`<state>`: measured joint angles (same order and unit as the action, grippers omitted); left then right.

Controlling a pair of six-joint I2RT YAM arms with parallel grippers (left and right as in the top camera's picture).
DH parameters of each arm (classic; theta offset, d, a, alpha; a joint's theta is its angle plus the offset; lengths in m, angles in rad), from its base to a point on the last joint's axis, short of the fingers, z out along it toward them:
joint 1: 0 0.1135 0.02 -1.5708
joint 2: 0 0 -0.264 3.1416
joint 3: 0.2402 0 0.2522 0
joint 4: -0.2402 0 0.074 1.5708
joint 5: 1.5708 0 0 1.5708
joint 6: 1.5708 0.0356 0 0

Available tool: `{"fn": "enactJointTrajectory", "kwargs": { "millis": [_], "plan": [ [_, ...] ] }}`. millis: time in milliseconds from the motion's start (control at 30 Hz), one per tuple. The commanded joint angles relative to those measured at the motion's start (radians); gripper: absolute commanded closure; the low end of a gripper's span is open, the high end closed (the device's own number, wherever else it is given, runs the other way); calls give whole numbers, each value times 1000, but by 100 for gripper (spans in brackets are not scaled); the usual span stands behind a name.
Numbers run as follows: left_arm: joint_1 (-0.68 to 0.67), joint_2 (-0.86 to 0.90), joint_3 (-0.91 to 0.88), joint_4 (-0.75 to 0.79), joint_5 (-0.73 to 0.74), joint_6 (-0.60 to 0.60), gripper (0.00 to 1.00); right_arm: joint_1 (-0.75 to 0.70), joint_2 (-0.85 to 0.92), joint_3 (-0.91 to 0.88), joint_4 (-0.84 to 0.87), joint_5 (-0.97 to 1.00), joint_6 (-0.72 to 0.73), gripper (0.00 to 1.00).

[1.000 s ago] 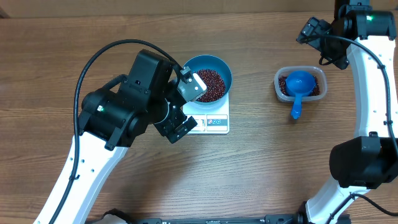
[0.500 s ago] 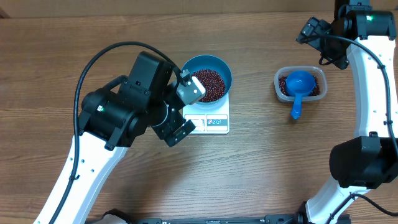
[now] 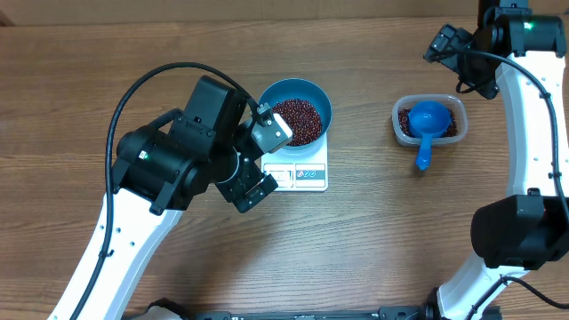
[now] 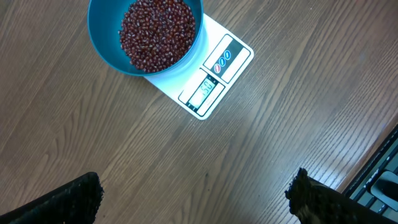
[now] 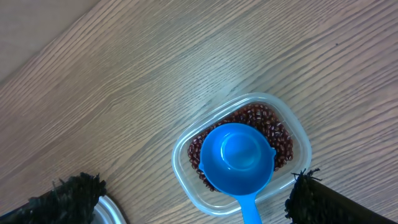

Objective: Scoop item into bowl and weigh 150g on scale

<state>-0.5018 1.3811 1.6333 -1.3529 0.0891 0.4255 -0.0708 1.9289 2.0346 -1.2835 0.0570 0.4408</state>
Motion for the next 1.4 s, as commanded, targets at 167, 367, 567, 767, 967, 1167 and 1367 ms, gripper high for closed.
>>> {"fn": "enactJointTrajectory", "kwargs": {
  "millis": [167, 367, 567, 767, 967, 1167, 1367],
  "plan": [
    [6, 5, -146, 116, -24, 1, 1, -3, -29, 28, 4, 12, -3, 0],
    [39, 5, -297, 276, -33, 0, 1, -3, -29, 28, 4, 12, -3, 0],
    [79, 5, -421, 451, -29, -4, 0, -3, -29, 28, 4, 12, -2, 0],
    [85, 5, -475, 514, -12, -3, 1, -3, -29, 28, 4, 12, -3, 0],
    [85, 5, -504, 528, 25, -3, 1, -3, -29, 28, 4, 12, -3, 0],
    [85, 5, -510, 528, 41, -3, 1, -3, -29, 28, 4, 12, -3, 0],
    [84, 5, -554, 580, 43, -3, 0, -3, -29, 28, 4, 12, -3, 0]
  ]
}}
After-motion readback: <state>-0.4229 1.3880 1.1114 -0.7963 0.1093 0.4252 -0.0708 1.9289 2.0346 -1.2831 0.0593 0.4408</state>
